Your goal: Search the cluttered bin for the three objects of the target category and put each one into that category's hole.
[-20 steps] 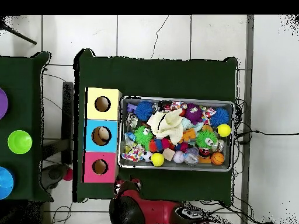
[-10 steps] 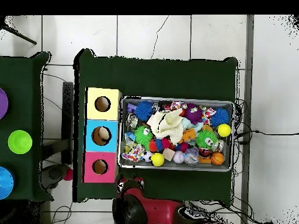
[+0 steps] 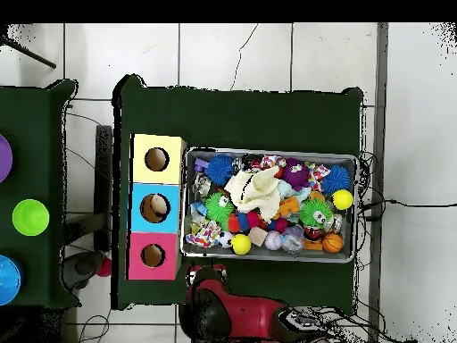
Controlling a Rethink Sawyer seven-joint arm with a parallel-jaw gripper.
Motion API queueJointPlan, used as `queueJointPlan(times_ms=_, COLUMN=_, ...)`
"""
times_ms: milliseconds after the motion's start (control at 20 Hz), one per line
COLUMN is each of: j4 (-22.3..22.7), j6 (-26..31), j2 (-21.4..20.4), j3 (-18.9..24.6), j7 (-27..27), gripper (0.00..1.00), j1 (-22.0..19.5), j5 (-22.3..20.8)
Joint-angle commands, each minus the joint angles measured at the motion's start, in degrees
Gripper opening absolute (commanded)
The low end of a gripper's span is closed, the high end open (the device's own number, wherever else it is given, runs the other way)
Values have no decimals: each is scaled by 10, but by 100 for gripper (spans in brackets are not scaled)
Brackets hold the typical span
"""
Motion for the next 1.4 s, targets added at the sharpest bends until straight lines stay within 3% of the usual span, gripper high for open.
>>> queueJointPlan(times_ms=50, j4=-119, j6=19, j2=42, j3=-6, j7=60, gripper=100, j1=8, j5=-1)
queueJointPlan(times_ms=800, j4=-116, j6=13, j2=50, j3=-5, j7=96, gripper=100, j1=19, j5=27)
queueJointPlan(times_ms=1050, j4=-84, j6=166, j2=-56, j3=-3, j7=77, gripper=100, j1=28, j5=64)
queueJointPlan(times_ms=1250, j4=-89, j6=299, j2=-129, j3=-9, j7=66, gripper=100, j1=43, j5=91)
queueJointPlan(times_ms=1400, j4=-98, j6=335, j2=-146, j3=-4, j7=69, gripper=100, j1=43, j5=92)
